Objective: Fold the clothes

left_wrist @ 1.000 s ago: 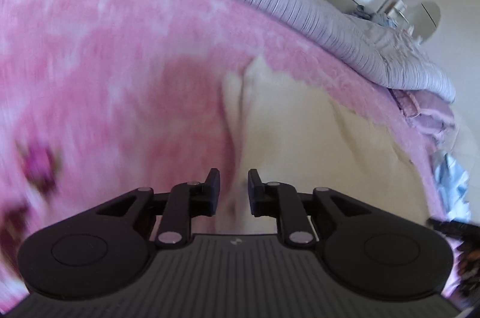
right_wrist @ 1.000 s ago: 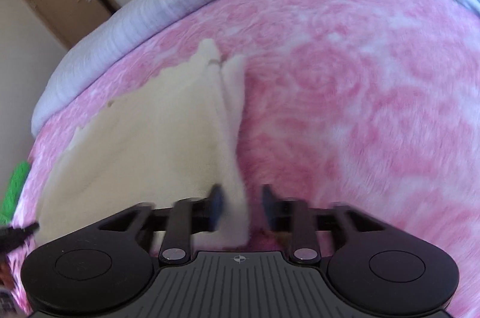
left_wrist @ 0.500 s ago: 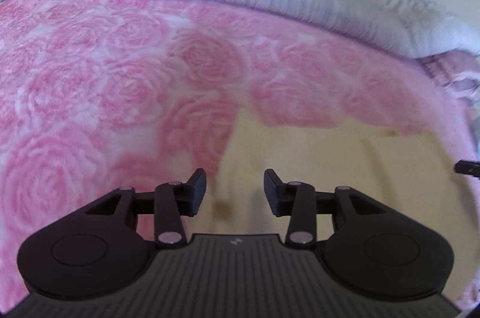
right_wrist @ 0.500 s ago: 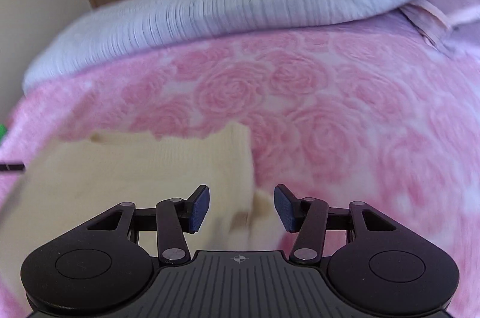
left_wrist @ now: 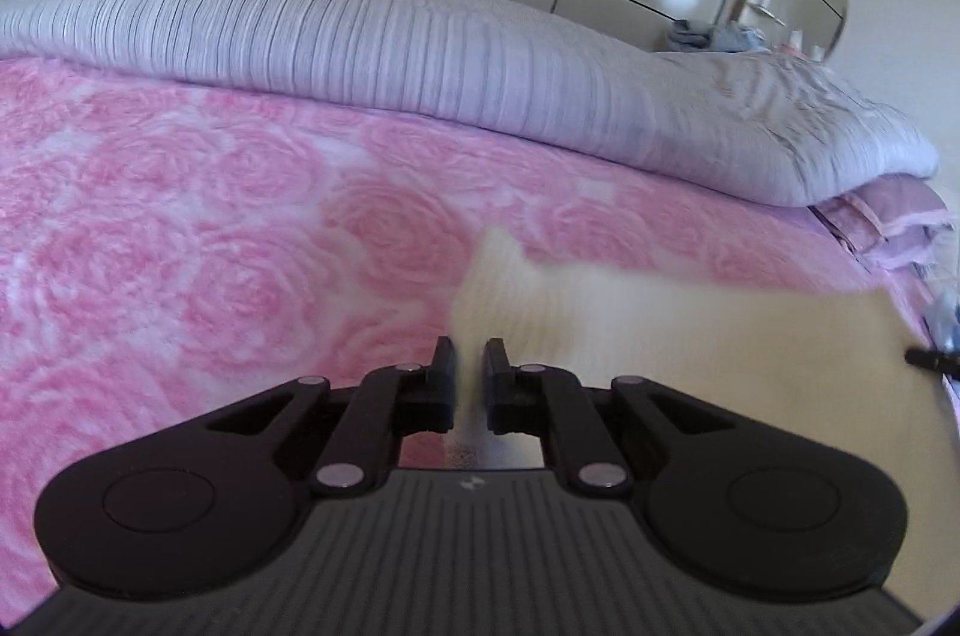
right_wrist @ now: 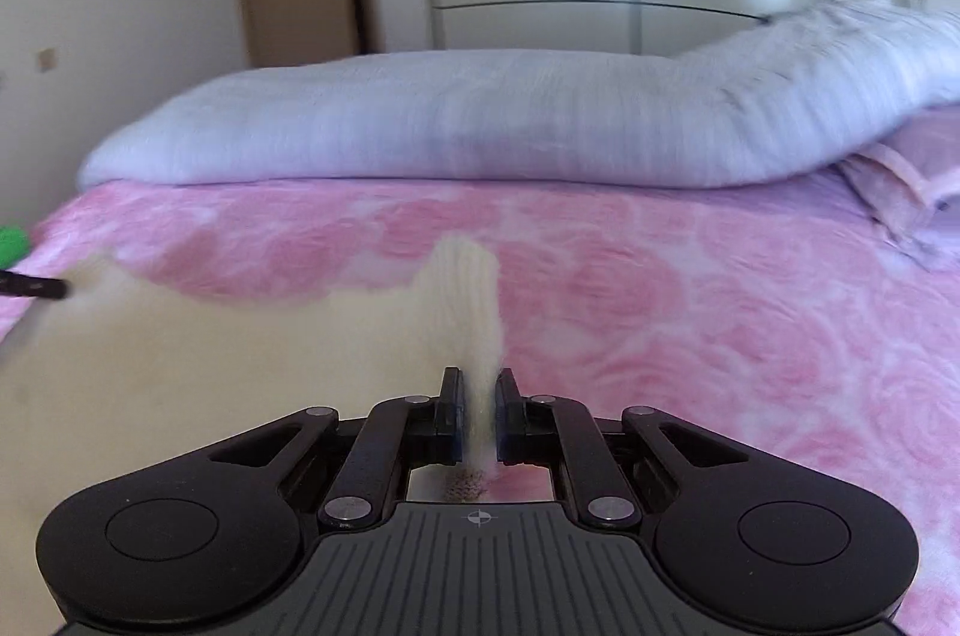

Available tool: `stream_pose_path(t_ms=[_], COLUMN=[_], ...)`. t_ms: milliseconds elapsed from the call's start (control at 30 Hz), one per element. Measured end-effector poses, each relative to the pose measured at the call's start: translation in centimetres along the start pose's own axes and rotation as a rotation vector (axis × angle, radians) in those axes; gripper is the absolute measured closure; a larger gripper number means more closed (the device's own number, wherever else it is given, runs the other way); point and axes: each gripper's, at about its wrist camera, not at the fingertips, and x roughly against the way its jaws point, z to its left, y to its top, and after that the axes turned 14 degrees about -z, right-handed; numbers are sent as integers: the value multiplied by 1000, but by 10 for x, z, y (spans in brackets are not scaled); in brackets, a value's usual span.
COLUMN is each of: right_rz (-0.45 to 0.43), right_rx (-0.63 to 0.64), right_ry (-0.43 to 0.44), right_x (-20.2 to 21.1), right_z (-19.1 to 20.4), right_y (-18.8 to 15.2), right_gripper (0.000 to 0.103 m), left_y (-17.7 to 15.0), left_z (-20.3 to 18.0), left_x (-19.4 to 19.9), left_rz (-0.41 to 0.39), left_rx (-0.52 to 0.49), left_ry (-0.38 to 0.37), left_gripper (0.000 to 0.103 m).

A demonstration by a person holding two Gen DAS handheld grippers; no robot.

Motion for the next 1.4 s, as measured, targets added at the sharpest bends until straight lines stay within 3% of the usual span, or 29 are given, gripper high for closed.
stream_pose_path(t_ms=[167,267,300,400,433,500,567,733,800,900,1033,1100,1133,1200,1267,1300,1400], right_rz=[153,198,212,205,178,113,71,141,189,145,180,181,175,155,134,122,94], right_rx=[-30,-20,-15,42,49,48,22,20,22,-21,-65,-125,-175,-374,-592,-701,-1024], right_ry=[-70,-97,-105,-189,-216,-262,-235,-180,-174,-183,-238,-274,-291,-278,-254,-241,-222], right_x=[-32,-38,-37,-18,-4,27,61,102,110,122,133,153,165,183,200,209,216], right_z=[-6,-3,-2,10,15,26,44,96,111,97,84,83,82,75,66,62,48], right_y=[-29,-36,-31,-15,-10,-1,1,-38,-58,-80,-70,-64,-62,-72,-83,-89,-113], right_gripper=[95,94,90,57,55,54,54,54,54,54,49,49,49,49,47,45,44], left_y=[-18,-20,-17,-6,-5,-4,-12,-56,-78,-88,-74,-71,-70,-76,-87,-94,-108], left_z=[2,-2,-4,-12,-15,-23,-36,-70,-63,-51,-58,-54,-50,-34,-18,-12,1], left_x=[-39,-37,-33,-8,5,33,62,111,118,131,152,174,187,204,215,215,204], left_rz=[123,140,131,88,73,47,52,118,126,107,117,110,108,113,119,120,114], left_rx=[-32,-60,-64,-119,-135,-160,-140,-175,-140,-75,-141,-74,6,266,538,628,782], left_ry=[42,74,89,184,201,223,156,107,129,142,238,266,268,215,152,137,167], left_gripper=[95,91,88,87,86,86,86,86,82,84,95,87,74,60,56,56,56])
